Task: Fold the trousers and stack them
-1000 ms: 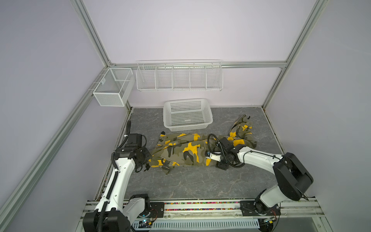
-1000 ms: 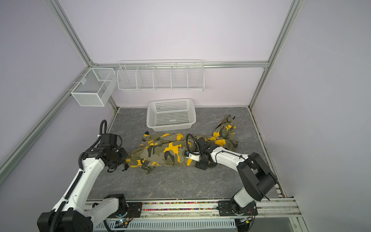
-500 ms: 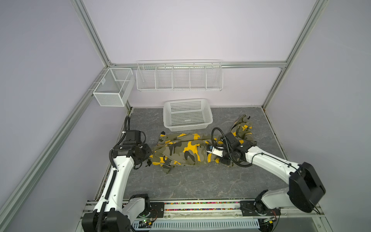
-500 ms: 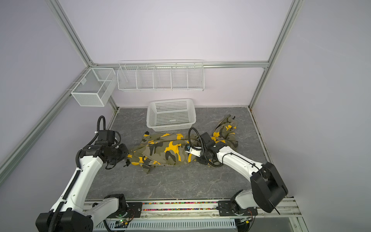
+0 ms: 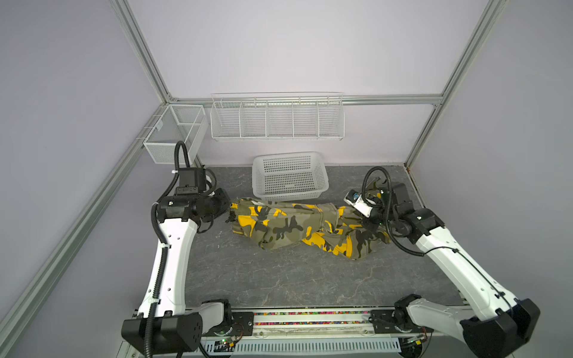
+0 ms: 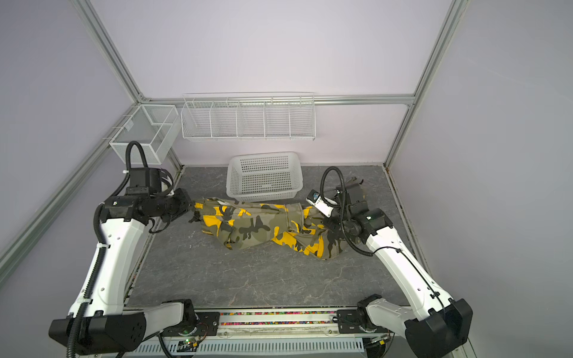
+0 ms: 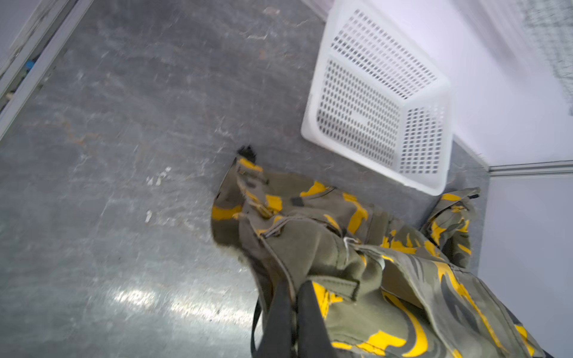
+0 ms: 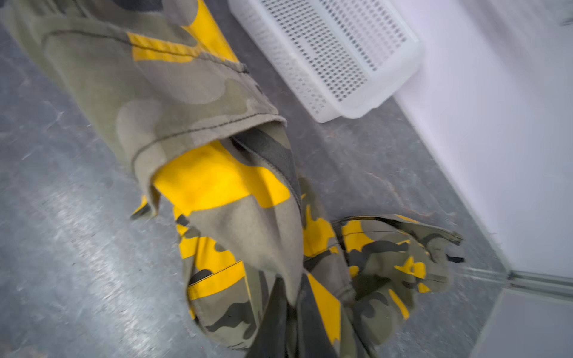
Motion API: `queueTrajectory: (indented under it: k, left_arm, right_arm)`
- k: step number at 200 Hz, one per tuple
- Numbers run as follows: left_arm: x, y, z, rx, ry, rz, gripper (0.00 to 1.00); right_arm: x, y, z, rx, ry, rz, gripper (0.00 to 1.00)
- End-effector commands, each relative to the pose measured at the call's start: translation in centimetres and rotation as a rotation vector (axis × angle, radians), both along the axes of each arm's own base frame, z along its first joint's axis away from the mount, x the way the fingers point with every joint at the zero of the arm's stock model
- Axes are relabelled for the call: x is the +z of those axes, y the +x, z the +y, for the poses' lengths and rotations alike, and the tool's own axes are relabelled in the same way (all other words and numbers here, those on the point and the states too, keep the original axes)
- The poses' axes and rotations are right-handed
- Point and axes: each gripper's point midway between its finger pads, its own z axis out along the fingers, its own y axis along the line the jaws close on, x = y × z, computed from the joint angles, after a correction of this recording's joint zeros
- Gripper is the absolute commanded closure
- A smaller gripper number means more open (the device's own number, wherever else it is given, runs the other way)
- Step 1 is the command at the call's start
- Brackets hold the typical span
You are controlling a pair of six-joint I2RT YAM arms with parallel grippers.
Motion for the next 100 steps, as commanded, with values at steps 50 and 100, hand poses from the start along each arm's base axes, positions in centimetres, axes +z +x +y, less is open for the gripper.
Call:
queueTrajectory:
  k: [50, 100]
  left_arm:
    - [9.4, 6.9, -2.7, -0.108, -0.037, -0.216, 1.00]
    - [1.8, 2.9, -2.0, -0.116, 0.026, -0.045, 1.00]
  right_arm:
    - [11.7, -0.4, -1.7, 0.021, 0.104, -0.240, 0.92]
    - [-0.2, -9.3, 3.8, 0.328, 0.011, 0.042, 0.92]
